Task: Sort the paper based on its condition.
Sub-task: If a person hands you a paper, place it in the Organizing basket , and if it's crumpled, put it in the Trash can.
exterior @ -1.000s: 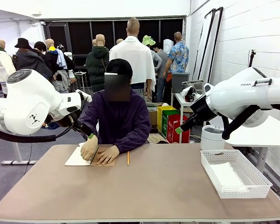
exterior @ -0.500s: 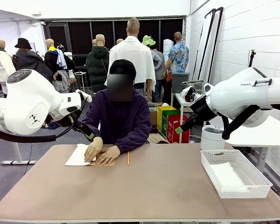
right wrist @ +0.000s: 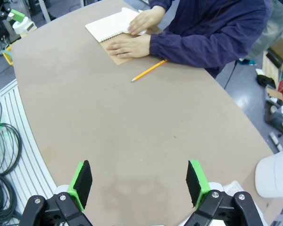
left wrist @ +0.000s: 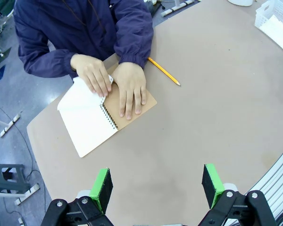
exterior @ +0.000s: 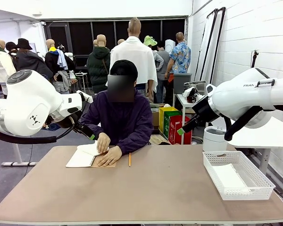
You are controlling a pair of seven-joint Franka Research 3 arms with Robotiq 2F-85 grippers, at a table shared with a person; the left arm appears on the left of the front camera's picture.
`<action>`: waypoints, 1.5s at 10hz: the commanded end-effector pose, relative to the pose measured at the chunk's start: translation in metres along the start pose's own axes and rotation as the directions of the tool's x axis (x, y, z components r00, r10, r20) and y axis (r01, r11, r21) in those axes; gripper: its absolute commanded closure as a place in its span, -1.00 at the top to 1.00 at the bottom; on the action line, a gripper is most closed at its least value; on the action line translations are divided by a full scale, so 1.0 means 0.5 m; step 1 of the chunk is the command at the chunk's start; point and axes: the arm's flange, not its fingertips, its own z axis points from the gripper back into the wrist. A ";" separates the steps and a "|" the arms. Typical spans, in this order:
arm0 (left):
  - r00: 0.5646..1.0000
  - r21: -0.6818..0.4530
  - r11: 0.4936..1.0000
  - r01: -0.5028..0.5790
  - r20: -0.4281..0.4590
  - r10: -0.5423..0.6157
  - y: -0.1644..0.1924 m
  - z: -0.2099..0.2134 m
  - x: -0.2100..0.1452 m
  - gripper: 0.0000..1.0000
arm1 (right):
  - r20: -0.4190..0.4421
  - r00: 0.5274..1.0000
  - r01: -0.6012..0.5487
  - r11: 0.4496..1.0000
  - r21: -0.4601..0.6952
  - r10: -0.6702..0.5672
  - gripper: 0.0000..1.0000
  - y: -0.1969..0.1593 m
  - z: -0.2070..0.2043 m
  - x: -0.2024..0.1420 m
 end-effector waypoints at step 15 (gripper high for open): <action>1.000 -0.007 1.000 0.007 -0.001 -0.007 0.002 0.000 -0.001 1.00 | -0.005 1.000 -0.004 1.000 0.000 0.004 1.00 -0.002 -0.003 -0.001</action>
